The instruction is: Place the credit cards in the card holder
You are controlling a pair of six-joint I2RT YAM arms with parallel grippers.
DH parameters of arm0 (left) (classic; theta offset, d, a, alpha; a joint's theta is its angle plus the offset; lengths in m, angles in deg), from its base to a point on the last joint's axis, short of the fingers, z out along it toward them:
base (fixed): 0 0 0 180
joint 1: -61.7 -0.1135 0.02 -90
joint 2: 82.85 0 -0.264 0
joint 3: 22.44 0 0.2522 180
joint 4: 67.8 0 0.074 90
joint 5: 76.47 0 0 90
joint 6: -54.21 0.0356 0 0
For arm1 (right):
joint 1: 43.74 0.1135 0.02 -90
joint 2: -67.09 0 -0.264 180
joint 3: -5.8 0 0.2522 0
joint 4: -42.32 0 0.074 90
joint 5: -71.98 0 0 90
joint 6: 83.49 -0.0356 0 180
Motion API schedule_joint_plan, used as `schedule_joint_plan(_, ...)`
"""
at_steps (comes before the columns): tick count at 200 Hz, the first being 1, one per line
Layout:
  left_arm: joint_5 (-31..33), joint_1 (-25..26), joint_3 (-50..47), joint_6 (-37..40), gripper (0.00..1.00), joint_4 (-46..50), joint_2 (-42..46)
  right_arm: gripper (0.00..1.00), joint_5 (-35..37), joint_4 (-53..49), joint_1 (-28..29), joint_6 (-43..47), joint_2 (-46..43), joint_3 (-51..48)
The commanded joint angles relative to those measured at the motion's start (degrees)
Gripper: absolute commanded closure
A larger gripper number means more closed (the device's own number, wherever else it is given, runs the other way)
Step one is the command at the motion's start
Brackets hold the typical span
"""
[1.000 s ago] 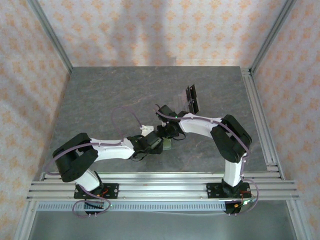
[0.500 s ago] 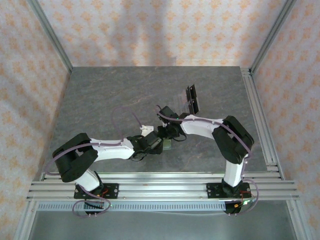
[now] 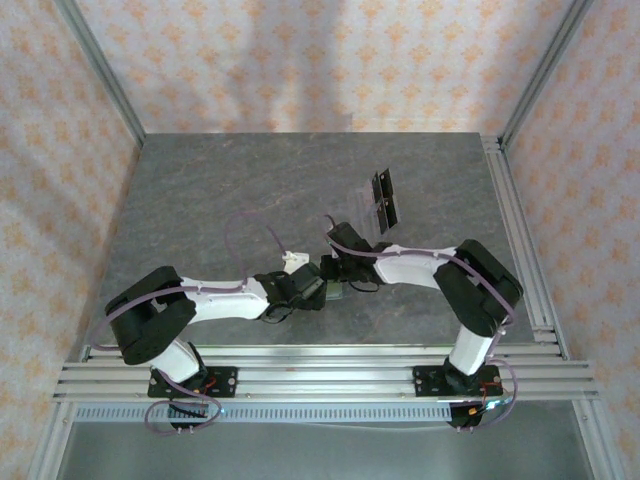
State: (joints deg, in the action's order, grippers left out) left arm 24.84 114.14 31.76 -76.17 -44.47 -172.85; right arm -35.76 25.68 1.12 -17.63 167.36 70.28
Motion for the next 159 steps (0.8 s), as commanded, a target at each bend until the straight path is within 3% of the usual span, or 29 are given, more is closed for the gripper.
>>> schedule_joint_plan(1, -0.9, -0.3, -1.0, -1.4, 0.01, 2.9, -0.9, 1.0, 8.2, -10.0, 0.9, 2.0, 4.6, -7.8)
schedule_joint_plan(37, -0.9, -0.3, -0.8, -1.4, 0.01, 3.1, -1.0, 1.0, 10.0, -9.2, 1.1, 1.7, 3.7, -9.4)
schedule_joint_plan(67, -1.1, -0.3, -0.6, -1.4, 0.01, 3.1, -1.2, 1.0, 7.2, -9.1, 1.3, 1.6, 7.1, -8.5)
schedule_joint_plan(159, -0.6, -0.3, 0.6, -0.6, 0.01, 4.8, 2.1, 1.0, -0.6, -15.4, 1.4, 0.2, 0.3, 0.3)
